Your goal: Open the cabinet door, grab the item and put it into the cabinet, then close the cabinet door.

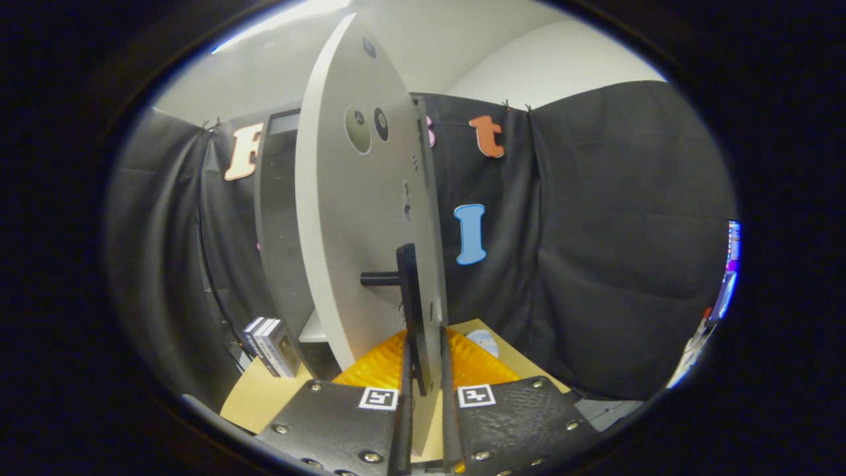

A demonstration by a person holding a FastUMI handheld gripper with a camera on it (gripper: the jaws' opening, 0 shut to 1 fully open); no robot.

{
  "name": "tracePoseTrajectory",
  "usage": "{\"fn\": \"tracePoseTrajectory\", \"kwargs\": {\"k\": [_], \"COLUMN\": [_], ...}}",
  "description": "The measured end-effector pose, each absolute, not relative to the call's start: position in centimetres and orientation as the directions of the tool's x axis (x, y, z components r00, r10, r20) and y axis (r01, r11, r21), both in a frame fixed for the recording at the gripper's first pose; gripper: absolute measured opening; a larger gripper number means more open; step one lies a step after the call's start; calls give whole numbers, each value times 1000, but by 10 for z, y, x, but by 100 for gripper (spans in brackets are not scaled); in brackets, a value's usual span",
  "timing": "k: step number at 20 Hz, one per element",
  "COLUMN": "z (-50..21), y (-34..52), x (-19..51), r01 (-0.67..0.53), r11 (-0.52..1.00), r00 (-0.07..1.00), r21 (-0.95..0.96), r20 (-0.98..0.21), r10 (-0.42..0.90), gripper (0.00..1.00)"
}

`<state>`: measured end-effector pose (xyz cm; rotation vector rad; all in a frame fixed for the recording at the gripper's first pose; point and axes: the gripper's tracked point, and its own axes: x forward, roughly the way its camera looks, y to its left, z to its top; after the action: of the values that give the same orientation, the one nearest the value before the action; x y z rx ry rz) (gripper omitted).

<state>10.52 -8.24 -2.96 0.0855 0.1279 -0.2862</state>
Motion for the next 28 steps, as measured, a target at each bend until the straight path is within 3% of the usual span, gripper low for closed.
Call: {"fn": "tracePoseTrajectory", "kwargs": {"k": [4,6,20,28], "z": [-38,-38,-34,-29], "y": [-95,-100,-108,-112], "x": [101,104,114,112], "r01": [318,333,214,248], "r11": [948,942,976,964], "r00": [937,934,970,966], "r21": [16,34,39,96], "r20": [-159,-153,-124,-103], "r10": [-312,-324,-208,-238], "gripper": [18,11,11,11]}}
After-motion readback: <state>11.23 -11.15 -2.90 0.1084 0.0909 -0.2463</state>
